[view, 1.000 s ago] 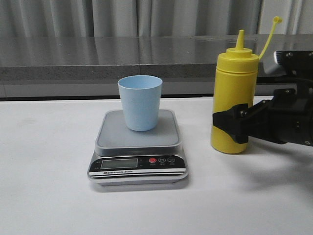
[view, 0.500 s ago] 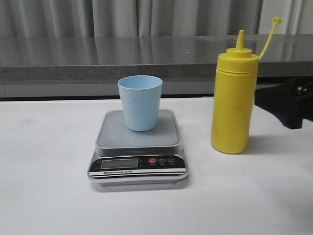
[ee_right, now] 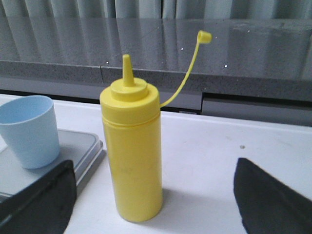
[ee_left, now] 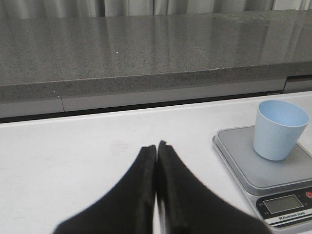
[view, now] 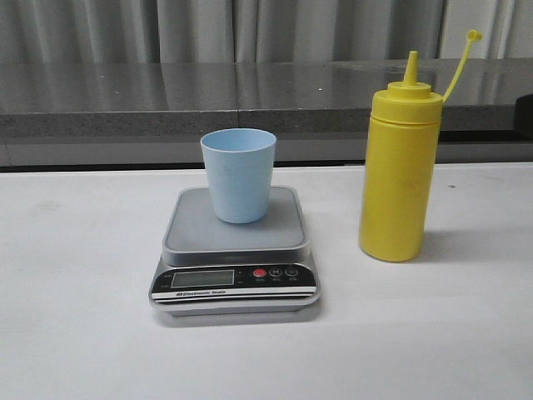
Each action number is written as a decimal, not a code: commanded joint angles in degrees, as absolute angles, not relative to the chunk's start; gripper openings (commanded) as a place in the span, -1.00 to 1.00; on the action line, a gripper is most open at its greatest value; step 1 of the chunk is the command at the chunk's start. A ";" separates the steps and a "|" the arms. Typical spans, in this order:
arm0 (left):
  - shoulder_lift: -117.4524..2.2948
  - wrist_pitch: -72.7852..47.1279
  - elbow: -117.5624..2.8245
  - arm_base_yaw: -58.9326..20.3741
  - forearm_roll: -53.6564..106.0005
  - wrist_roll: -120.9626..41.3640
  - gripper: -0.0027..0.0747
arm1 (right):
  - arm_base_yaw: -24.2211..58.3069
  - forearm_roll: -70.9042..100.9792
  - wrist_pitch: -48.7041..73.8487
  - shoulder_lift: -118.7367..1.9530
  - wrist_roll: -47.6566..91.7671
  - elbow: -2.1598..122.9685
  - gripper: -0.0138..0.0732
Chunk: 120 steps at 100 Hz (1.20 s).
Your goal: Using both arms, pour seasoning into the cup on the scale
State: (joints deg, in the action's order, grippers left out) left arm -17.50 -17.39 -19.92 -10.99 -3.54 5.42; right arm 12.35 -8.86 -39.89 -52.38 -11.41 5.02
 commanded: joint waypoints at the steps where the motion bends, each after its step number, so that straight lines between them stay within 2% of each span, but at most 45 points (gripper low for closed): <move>1: -17.88 -13.07 -21.45 -10.98 -3.60 5.74 -0.98 | 12.10 -8.50 -39.27 -46.68 -10.83 6.02 0.81; 20: -17.88 -13.07 -21.45 -10.98 -3.60 5.74 -0.98 | 12.10 -7.08 -27.22 -36.13 -10.83 7.19 0.81; 43: -17.88 -13.07 -21.45 -10.98 -3.60 5.74 -0.98 | 12.10 -7.26 -5.89 -27.40 -10.83 14.57 0.76; 57: -17.88 -13.07 -21.45 -10.98 -3.60 5.74 -0.98 | 12.10 -7.26 2.93 -24.63 -10.83 17.78 0.42; 76: -17.88 -13.07 -21.45 -10.98 -3.60 5.74 -0.98 | 12.10 -7.26 9.99 -22.15 -10.83 20.40 -0.34; 90: -17.88 -13.07 -21.45 -10.98 -3.60 5.74 -0.98 | 12.10 -7.13 11.99 -21.50 -10.83 22.07 -0.79; 93: -17.88 -13.07 -21.45 -10.98 -3.60 5.74 -0.98 | 12.10 -7.13 12.06 -21.37 -10.83 22.29 -0.85; 120: -17.88 -13.07 -21.45 -10.98 -3.60 5.74 -0.98 | 12.10 -7.07 12.12 -21.33 -10.83 22.30 -0.84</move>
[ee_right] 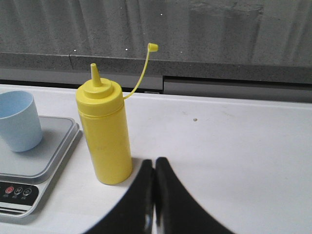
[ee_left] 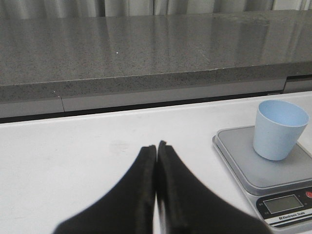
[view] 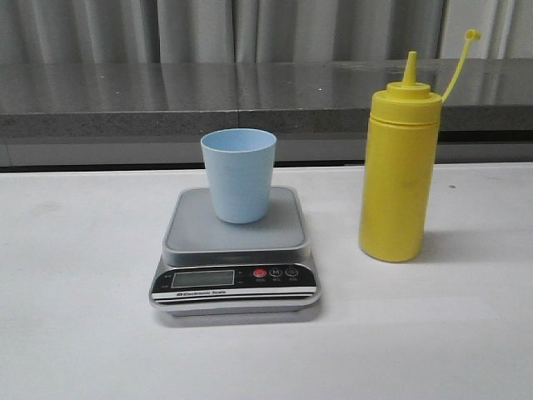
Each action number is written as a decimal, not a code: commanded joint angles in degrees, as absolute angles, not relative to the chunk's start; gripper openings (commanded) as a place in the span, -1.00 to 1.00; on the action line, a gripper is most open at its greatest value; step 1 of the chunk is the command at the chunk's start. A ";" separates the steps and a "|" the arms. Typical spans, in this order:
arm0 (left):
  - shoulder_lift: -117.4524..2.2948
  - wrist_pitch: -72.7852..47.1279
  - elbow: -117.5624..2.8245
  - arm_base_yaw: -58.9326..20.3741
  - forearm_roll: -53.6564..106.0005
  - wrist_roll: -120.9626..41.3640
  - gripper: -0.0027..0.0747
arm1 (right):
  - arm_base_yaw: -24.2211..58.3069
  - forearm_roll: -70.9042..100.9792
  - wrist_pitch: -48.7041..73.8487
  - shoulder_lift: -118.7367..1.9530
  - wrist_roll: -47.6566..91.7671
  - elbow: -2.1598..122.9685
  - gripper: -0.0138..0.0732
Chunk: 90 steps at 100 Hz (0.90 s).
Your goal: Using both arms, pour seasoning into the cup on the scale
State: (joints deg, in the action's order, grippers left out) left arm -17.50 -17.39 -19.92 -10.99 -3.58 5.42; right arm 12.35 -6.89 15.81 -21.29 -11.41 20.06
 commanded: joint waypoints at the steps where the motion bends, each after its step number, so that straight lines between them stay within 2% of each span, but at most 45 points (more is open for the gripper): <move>1: -17.88 -13.07 -21.45 -10.98 -3.60 5.74 -0.98 | 12.10 -7.07 12.12 -21.33 -10.83 22.30 -0.84; 71: -17.88 -13.07 -21.45 -10.98 -3.60 5.74 -0.98 | 12.10 -10.03 11.99 -21.25 -10.83 22.04 -0.84; 90: -17.88 -13.07 -21.45 -10.98 -3.60 5.74 -0.98 | 11.50 -10.35 11.50 -17.06 -9.20 20.30 -0.84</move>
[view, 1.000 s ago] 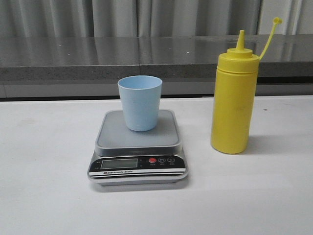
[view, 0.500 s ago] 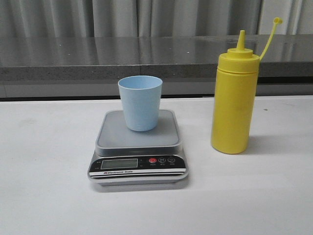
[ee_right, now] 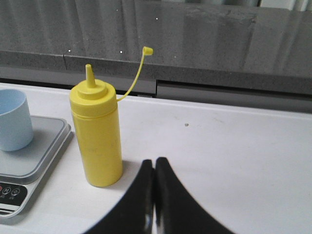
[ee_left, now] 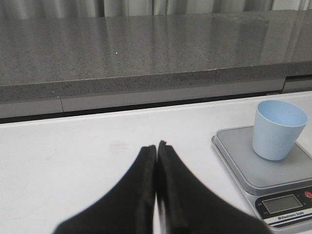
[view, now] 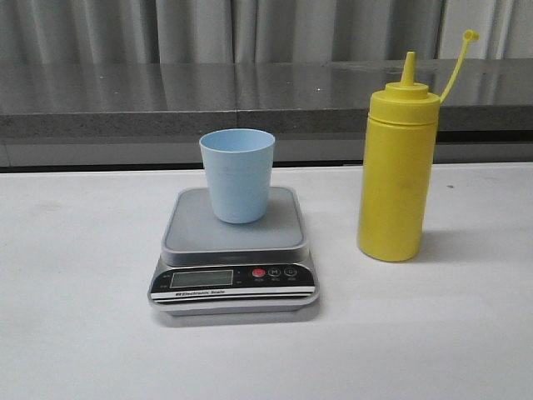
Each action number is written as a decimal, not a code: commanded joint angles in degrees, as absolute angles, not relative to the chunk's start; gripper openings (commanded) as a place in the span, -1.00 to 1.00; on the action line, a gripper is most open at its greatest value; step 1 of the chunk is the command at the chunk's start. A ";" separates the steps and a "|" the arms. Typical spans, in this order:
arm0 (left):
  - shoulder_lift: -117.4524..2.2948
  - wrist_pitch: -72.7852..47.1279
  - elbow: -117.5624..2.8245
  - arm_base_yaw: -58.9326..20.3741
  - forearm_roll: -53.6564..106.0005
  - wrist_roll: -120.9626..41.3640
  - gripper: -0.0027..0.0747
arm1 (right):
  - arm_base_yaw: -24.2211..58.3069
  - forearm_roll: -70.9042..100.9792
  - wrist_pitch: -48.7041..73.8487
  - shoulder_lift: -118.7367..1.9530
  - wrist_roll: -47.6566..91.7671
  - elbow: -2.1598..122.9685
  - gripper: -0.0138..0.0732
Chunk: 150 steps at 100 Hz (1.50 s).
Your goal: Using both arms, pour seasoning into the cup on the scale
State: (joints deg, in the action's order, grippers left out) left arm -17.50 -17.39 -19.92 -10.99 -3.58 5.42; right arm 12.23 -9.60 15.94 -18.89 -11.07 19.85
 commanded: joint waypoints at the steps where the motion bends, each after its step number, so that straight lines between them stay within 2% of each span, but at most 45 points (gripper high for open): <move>1: -17.88 -13.07 -21.45 -10.98 -3.60 5.74 -0.98 | 11.40 -10.13 11.50 -16.54 -9.04 20.15 -0.84; 32: -17.88 -13.07 -21.45 -10.98 -3.60 5.74 -0.98 | 2.17 -5.56 10.48 -4.62 -8.08 12.87 -0.84; 51: -17.88 -13.07 -21.45 -10.98 -3.60 5.74 -0.98 | -0.08 -4.27 9.92 1.85 -8.08 7.83 -0.84; 109: -17.88 -13.07 -21.45 -10.98 -3.60 5.74 -0.98 | -0.08 -4.27 3.74 1.77 -8.08 -0.16 -0.84; 150: -17.88 -13.07 -21.45 -10.98 -3.60 5.74 -0.98 | -0.08 -4.27 3.37 1.77 -8.08 -0.36 -0.84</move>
